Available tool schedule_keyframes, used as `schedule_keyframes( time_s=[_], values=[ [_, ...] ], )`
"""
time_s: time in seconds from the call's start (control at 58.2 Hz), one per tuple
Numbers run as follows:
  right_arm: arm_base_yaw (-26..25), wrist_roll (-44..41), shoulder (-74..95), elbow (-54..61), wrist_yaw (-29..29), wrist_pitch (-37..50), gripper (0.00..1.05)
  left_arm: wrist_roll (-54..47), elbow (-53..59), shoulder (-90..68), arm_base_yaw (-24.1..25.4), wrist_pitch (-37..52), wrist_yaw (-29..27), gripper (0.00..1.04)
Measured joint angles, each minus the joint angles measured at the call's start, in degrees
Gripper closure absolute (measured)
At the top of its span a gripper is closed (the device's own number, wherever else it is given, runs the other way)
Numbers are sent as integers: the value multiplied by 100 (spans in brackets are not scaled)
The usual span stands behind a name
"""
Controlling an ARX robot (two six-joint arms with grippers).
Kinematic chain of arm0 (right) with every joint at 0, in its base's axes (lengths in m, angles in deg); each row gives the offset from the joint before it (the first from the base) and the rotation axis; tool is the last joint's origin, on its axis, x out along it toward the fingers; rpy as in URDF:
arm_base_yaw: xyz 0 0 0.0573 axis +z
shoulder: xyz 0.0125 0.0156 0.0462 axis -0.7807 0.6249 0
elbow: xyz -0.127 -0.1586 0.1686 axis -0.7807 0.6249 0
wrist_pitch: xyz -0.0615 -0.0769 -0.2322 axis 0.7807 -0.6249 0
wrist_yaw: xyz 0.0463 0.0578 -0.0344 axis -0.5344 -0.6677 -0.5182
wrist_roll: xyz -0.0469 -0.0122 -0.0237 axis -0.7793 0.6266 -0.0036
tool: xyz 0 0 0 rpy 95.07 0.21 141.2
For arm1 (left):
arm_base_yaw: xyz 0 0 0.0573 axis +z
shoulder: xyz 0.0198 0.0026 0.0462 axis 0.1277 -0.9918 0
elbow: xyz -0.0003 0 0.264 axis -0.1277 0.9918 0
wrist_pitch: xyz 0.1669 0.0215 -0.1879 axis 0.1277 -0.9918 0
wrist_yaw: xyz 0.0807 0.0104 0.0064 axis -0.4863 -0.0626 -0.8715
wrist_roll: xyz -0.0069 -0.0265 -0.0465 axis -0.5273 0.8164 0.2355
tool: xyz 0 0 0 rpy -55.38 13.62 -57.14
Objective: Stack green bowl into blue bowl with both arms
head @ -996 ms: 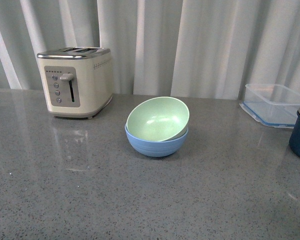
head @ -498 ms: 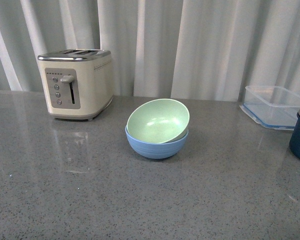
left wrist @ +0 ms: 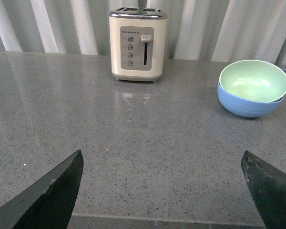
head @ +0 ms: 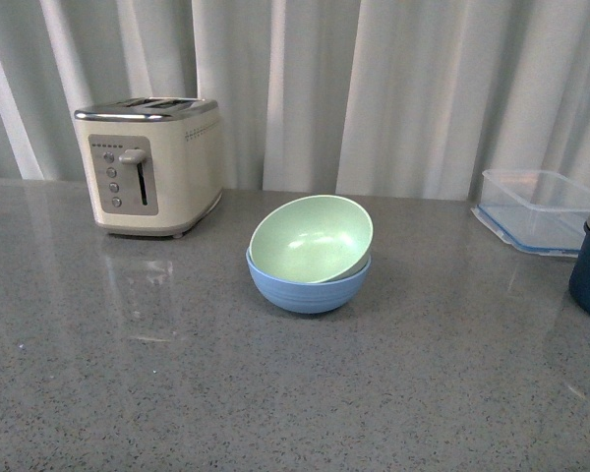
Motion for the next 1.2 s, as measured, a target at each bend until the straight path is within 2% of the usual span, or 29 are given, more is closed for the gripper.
schedule_keyframes(
  time_s=[0.549, 0.67, 0.927, 0.961, 1.202],
  values=[
    [0, 0, -883, 0, -2, -876, 104, 0, 0, 0, 0, 0, 0, 7],
    [0, -2, -1668, -4, -17, -1847, 104, 0, 0, 0, 0, 0, -2, 7],
    [0, -2, -1864, -4, -17, -1895, 104, 0, 0, 0, 0, 0, 0, 7],
    [0, -11, -1864, -4, -17, -1895, 102, 0, 0, 0, 0, 0, -2, 7],
    [0, -9, -1864, -4, -17, -1895, 60, 0, 0, 0, 0, 0, 0, 7]
  ],
)
